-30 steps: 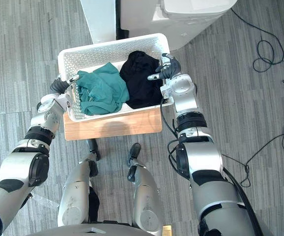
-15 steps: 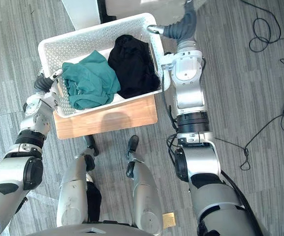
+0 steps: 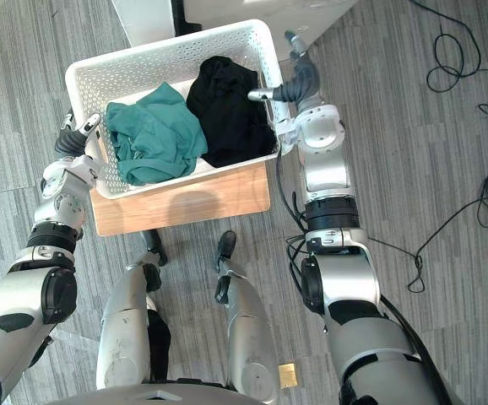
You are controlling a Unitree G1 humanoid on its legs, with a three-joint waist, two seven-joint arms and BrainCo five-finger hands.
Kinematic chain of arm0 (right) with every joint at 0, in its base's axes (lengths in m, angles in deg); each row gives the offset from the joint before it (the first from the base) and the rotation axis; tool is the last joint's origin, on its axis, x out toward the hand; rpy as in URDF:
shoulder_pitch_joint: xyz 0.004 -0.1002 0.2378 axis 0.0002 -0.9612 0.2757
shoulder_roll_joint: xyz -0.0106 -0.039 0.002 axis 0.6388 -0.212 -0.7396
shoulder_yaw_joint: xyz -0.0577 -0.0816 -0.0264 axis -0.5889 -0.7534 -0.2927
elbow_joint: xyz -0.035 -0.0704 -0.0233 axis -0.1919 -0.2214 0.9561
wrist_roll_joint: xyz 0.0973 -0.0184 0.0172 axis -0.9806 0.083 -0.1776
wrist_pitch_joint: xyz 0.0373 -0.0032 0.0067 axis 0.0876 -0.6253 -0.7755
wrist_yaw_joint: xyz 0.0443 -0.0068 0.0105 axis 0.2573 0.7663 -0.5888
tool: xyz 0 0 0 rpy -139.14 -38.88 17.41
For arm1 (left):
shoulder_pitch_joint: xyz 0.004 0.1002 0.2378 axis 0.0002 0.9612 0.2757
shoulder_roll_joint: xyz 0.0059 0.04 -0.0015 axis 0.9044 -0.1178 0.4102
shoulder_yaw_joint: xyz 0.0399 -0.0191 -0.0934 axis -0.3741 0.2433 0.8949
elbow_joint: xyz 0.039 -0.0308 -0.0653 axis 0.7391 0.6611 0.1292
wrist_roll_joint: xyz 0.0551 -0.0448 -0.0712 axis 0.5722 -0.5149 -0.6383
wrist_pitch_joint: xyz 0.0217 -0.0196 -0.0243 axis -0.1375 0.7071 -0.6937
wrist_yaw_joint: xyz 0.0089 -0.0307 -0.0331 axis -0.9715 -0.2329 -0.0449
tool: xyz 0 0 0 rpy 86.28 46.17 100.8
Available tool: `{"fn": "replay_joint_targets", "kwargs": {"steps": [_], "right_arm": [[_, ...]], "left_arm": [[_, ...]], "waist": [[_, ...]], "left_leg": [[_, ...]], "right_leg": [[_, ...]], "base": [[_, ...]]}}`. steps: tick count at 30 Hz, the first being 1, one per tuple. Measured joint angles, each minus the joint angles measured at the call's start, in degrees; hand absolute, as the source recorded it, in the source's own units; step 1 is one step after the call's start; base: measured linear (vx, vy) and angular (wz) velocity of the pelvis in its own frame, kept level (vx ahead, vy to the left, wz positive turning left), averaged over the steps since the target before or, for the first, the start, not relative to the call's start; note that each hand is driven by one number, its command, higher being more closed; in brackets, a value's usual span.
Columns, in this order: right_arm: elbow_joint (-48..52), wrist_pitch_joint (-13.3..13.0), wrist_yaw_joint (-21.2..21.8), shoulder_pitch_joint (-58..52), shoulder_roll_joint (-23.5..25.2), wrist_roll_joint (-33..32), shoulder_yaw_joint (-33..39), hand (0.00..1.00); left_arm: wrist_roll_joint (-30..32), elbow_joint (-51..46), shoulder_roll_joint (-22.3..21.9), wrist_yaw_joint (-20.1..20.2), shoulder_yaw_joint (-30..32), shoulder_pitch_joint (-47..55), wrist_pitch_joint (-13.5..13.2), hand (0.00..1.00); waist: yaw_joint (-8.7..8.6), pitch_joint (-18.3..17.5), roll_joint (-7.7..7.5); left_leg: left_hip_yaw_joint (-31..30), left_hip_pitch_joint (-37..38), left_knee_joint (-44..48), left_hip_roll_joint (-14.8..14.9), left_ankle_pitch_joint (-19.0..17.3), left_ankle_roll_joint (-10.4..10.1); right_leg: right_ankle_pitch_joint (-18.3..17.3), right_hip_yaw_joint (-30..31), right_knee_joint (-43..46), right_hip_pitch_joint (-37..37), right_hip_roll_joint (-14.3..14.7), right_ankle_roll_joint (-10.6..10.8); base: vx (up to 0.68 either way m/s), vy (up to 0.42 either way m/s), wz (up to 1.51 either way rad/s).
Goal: Pick up the laundry basket with both hands and put the clothes into the washing machine.
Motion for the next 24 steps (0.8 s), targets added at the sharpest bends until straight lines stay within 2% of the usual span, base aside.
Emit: {"fn": "replay_joint_targets", "kwargs": {"steps": [8,17,24], "right_arm": [[-6.31,-0.12,2.0,4.32,-0.63,-0.32,-1.98,0.0],[-11.24,-1.63,2.71,6.14,-2.21,-0.02,-2.91,0.0],[-11.64,-2.51,2.7,5.09,-1.66,-5.18,-0.4,0.0]], "left_arm": [[-0.02,0.42,0.14,0.23,-0.58,0.44,0.19,0.0],[-1.12,0.51,0.34,-1.18,-5.15,0.34,-0.02,0.0],[-1.1,0.48,0.36,-2.11,-5.39,0.34,-0.02,0.0]], "waist": [[-0.22,0.07,-0.12],[-0.48,0.08,-0.16],[-0.35,0.06,-0.18]], "left_leg": [[-0.76,-0.52,-0.41,-0.42,0.24,0.01],[-2.49,0.44,-4.98,-2.67,3.33,-0.16],[-2.97,1.75,-8.14,-3.41,5.59,-0.68]], "right_leg": [[-0.42,-0.46,0.7,-0.37,-0.32,-0.18],[-1.91,-2.49,2.67,-0.78,-1.9,-0.63],[-2.31,-3.2,2.78,-0.68,-2.01,-1.25]], "base": [[0.04,-0.002,0.04],[0.03,-0.037,0.16],[0.03,-0.058,0.06]]}}
